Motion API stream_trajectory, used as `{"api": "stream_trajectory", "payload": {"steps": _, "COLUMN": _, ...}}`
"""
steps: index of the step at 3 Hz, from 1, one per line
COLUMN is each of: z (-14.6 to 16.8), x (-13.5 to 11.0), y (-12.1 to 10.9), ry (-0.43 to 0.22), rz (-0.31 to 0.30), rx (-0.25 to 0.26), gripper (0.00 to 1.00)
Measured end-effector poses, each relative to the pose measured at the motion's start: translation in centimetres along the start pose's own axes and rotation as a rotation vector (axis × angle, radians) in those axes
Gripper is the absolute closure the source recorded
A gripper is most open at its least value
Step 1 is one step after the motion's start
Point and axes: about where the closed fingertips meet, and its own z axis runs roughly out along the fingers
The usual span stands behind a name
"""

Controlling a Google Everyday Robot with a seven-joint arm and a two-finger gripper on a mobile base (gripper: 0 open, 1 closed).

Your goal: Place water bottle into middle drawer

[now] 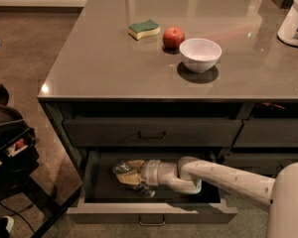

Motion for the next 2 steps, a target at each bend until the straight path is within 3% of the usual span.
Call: {"api": "stream_trajectory", "payload": {"steps": 2, "z": 0.01, "x": 0.00, "y": 0.01, "ry": 0.000, "rz": 0.000, "rx": 0.000, "gripper": 0.12}}
